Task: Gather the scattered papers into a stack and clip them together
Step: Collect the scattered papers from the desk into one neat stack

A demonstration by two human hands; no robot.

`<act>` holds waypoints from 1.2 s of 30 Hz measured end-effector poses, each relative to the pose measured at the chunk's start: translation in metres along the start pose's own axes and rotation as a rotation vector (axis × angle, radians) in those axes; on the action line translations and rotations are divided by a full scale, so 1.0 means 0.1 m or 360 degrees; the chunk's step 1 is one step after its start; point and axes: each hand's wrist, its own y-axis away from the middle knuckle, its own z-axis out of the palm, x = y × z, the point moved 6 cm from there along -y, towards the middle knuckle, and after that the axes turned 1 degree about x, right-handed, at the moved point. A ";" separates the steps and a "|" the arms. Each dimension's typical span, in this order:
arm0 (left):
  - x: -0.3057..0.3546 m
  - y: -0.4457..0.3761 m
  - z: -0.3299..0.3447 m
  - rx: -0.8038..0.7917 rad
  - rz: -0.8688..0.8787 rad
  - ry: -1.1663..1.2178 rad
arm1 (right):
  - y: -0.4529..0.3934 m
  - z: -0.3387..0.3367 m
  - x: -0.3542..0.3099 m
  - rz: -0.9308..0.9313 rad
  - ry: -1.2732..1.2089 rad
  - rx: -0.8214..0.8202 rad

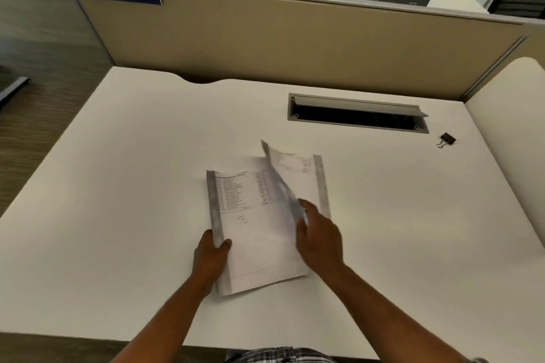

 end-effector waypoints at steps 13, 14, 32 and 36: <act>0.11 -0.04 0.19 -0.0156 0.0023 0.0091 | 0.56 0.79 -0.33 -0.0473 0.0205 -0.0724; 0.10 -0.04 0.19 -0.0154 0.0046 0.0065 | 0.55 0.77 -0.33 -0.0505 0.0148 -0.0734; 0.85 0.30 0.27 -0.0401 0.0443 0.0396 | -0.43 -0.05 0.36 0.0705 -0.1496 -0.0219; 1.18 0.37 0.15 -0.0119 0.0605 0.0524 | -0.38 -0.18 0.24 0.0581 -0.1702 -0.0012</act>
